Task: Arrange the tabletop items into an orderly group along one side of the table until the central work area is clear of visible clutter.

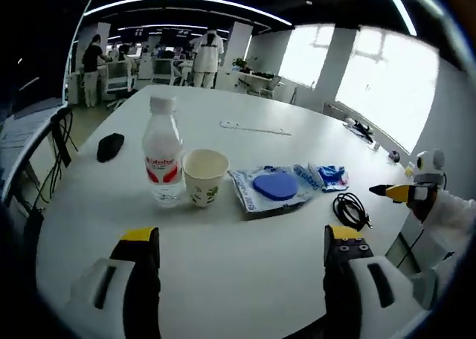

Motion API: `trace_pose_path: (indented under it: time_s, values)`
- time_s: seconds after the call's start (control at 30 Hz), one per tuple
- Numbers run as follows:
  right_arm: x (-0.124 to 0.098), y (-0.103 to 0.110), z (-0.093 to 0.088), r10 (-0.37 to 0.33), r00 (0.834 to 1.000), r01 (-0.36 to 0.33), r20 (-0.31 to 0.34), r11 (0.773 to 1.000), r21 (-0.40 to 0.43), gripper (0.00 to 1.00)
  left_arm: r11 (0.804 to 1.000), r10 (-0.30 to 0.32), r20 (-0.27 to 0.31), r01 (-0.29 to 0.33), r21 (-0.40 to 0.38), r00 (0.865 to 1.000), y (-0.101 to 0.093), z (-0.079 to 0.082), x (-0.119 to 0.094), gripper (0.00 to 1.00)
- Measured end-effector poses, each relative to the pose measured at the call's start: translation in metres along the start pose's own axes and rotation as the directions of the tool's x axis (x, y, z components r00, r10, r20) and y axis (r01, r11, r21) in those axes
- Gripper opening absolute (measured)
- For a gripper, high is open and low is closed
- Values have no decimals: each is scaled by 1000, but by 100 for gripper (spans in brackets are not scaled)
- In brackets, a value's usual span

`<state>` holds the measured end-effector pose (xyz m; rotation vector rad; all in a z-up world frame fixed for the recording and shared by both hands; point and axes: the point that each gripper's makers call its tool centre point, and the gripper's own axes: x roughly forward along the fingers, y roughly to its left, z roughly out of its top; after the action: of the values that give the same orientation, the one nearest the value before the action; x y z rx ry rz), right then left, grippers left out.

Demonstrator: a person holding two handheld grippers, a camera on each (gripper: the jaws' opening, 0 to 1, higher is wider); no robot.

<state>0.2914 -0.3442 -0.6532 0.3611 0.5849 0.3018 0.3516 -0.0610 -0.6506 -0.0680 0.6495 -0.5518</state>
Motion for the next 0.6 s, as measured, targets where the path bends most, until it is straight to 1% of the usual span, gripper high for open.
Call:
trace_pose_path:
  time_s: [0.07, 0.1, 0.13, 0.2, 0.23, 0.27, 0.3, 0.33, 0.4, 0.47, 0.6]
  values:
    - [-8, -6, -4, -12, 1000, 12, -12, 1000, 7, 93, 999, 14, 40, -12, -36, 999, 3, 4, -8, 97]
    - [-14, -9, -5, -20, 1000, 20, -7, 1000, 16, 94, 999, 9, 51, -7, -37, 999, 2, 6, -11, 99]
    - [-17, -11, -4, -26, 1000, 26, 1, 999, 30, 95, 999, 6, 53, -4, -34, 999, 1, 5, -16, 99]
    - [-24, -15, -5, -37, 999, 36, 14, 998, 53, 95, 1000, 15, 48, -14, -8, 999, 2, 1, -20, 100]
    - [-29, -17, -6, -42, 999, 41, 24, 997, 66, 94, 1000, 17, 36, -17, -8, 999, 0, -2, -23, 100]
    - [-33, -16, -6, -43, 999, 41, 31, 996, 73, 92, 1000, 19, 13, -18, -25, 1000, 1, -8, -25, 100]
    - [-39, -17, -6, -52, 997, 46, 53, 995, 93, 91, 998, 19, -10, -19, -53, 1000, 2, -14, -26, 100]
    - [-42, -19, -7, -60, 996, 53, 65, 993, 107, 92, 997, 20, -15, -22, -72, 1000, 2, -18, -27, 100]
    - [-50, -23, -12, -85, 994, 75, 71, 989, 128, 93, 998, 25, -4, -25, -66, 1000, 2, -21, -30, 100]
    - [-57, -25, -17, -101, 992, 88, 73, 984, 153, 93, 998, 28, -9, -28, -52, 1000, 0, -25, -33, 100]
    - [-64, -31, -23, -99, 993, 88, 58, 983, 163, 94, 998, 25, 0, -25, -65, 1000, -1, -25, -36, 100]
